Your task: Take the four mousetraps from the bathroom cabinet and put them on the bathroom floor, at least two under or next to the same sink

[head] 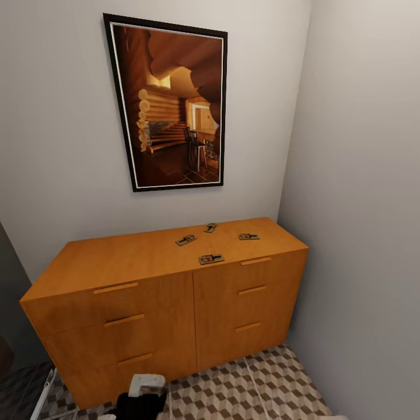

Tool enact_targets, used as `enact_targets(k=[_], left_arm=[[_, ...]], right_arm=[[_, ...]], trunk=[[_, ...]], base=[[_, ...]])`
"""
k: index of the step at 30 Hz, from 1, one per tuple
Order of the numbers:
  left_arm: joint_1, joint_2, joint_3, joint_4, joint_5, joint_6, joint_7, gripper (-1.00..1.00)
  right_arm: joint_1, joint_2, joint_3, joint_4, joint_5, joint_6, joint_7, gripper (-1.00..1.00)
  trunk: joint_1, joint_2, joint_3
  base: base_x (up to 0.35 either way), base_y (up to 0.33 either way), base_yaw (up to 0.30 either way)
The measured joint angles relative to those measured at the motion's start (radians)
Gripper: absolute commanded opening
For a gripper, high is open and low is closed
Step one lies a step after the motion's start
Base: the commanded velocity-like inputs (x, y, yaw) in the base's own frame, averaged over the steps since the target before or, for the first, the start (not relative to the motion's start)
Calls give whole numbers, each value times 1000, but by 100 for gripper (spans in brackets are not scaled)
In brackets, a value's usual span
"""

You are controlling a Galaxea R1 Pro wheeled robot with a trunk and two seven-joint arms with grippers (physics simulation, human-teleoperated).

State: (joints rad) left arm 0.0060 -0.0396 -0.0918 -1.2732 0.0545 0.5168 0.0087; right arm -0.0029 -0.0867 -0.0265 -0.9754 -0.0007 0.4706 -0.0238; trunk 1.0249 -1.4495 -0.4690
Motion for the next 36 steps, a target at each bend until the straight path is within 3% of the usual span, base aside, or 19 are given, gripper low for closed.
enact_targets(k=[5, 9, 10, 13, 15, 22, 29, 30, 36], left_arm=[[-2, -26, -86, -165, -7, 86, 1, 100], [-13, -70, -167, -225, -19, 117, 1, 100], [-63, -111, -246, -249, -46, 132, 1, 100], [-145, -134, -309, -258, -78, 149, 0, 100], [-177, -135, -325, -260, -85, 158, -1, 100], [-425, -135, -384, -265, -108, 236, -3, 100], [-646, -135, -396, -266, -111, 273, -3, 100], [-647, -135, -396, -266, -110, 273, -3, 100], [-803, -135, -397, -265, -111, 318, -3, 100]], right_arm=[[0, -2, -3, -102, 1, 62, -16, 100], [-1, -3, -4, -158, 2, 88, -38, 100], [-4, -3, -5, -185, 3, 99, -68, 100], [-16, -3, -5, -194, 2, 104, -92, 100], [-22, -3, -5, -196, 2, 105, -99, 100], [-64, -3, -5, -196, 0, 111, -120, 100], [-96, -4, -5, -195, 0, 115, -125, 100], [-96, -3, -5, -195, 0, 115, -125, 100], [-120, -3, -5, -196, 0, 147, -127, 100]], trunk=[[0, 0, 0], [0, 0, 0], [0, 0, 0], [0, 0, 0], [0, 0, 0], [0, 0, 0], [0, 0, 0], [0, 0, 0], [0, 0, 0]], base=[[0, 0, 0], [0, 0, 0], [0, 0, 0], [0, 0, 0], [0, 0, 0], [0, 0, 0], [0, 0, 0], [0, 0, 0], [0, 0, 0]])
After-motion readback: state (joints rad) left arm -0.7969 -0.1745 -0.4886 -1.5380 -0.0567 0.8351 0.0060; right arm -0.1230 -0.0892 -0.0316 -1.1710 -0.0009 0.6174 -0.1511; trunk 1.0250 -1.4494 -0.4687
